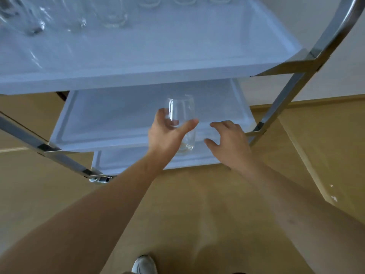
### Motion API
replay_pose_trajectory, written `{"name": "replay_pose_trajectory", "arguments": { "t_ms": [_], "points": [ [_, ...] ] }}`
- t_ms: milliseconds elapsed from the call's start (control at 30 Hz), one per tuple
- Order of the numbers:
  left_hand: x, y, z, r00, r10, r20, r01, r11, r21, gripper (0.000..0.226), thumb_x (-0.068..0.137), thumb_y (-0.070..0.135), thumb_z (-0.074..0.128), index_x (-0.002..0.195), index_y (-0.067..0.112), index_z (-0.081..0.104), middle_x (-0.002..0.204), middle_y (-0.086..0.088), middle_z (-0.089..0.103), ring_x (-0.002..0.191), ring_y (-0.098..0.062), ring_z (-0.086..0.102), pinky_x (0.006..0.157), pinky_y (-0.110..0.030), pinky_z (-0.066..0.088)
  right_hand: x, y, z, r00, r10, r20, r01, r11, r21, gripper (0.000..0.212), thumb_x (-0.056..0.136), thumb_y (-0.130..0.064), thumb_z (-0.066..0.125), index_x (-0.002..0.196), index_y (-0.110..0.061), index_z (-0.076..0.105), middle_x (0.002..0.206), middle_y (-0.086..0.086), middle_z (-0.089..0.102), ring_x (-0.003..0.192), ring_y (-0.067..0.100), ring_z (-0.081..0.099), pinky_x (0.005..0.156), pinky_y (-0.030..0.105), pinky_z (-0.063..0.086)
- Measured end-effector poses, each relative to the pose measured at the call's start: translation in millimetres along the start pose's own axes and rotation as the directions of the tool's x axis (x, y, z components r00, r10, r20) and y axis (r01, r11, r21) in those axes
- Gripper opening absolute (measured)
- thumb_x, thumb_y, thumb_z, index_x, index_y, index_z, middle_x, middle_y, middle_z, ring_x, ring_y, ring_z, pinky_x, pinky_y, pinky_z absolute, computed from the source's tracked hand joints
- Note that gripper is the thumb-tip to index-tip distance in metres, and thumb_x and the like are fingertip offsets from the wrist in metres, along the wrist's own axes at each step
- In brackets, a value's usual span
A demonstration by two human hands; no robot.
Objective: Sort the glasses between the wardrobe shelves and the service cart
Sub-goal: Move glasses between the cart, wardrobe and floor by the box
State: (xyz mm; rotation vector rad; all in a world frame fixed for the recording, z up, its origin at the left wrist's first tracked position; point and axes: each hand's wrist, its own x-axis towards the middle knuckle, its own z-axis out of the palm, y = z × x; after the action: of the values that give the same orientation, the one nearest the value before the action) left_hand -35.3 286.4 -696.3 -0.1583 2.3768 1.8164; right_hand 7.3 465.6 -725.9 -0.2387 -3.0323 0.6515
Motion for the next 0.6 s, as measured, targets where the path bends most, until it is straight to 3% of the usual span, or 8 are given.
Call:
{"name": "replay_pose_trajectory", "arguments": {
  "t_ms": [133, 300, 433, 600],
  "points": [
    [28, -20, 23, 0.994, 0.102, -0.038, -0.104, 0.993, -0.052, 0.083, 0.052, 0.068, 0.081, 0.121, 0.03, 0.055, 0.096, 0.008, 0.07, 0.088, -0.007, 0.069, 0.078, -0.031, 0.054, 27, 25, 21, 0.991, -0.002, -0.134, 0.004, 1.0, 0.015, 0.053, 0.092, -0.037, 0.069, 0.139, -0.015, 0.058, 0.136, 0.013, 0.059, 0.122, 0.039, 0.053, 0.101, 0.049, 0.046],
    [53, -40, 39, 0.976, 0.212, -0.052, -0.217, 0.97, -0.109, 0.065, 0.051, 0.067, 0.083, 0.103, 0.039, 0.056, 0.092, 0.007, 0.071, 0.082, -0.005, 0.07, 0.073, -0.03, 0.055, 50, 40, 46, 0.963, 0.009, -0.269, 0.008, 0.998, 0.06, 0.051, 0.091, -0.035, 0.071, 0.137, -0.014, 0.061, 0.134, 0.015, 0.06, 0.121, 0.041, 0.052, 0.099, 0.047, 0.046],
    [69, -45, 43, 0.965, 0.256, -0.063, -0.262, 0.959, -0.111, 0.07, 0.053, 0.063, 0.085, 0.11, 0.035, 0.056, 0.097, 0.004, 0.071, 0.09, -0.011, 0.07, 0.081, -0.035, 0.057, 58, 41, 62, 0.949, 0.003, -0.316, 0.02, 0.997, 0.068, 0.05, 0.09, -0.034, 0.072, 0.135, -0.014, 0.062, 0.131, 0.015, 0.062, 0.119, 0.041, 0.053, 0.095, 0.043, 0.045],
    [86, -46, 45, 0.946, 0.32, -0.055, -0.324, 0.941, -0.096, 0.07, 0.054, 0.062, 0.084, 0.112, 0.038, 0.052, 0.103, 0.005, 0.068, 0.088, -0.002, 0.067, 0.071, -0.02, 0.048, 68, 44, 69, 0.927, 0.004, -0.376, 0.046, 0.991, 0.123, 0.047, 0.09, -0.032, 0.071, 0.133, -0.015, 0.063, 0.129, 0.012, 0.063, 0.118, 0.035, 0.054, 0.095, 0.04, 0.045]
  ]
}}
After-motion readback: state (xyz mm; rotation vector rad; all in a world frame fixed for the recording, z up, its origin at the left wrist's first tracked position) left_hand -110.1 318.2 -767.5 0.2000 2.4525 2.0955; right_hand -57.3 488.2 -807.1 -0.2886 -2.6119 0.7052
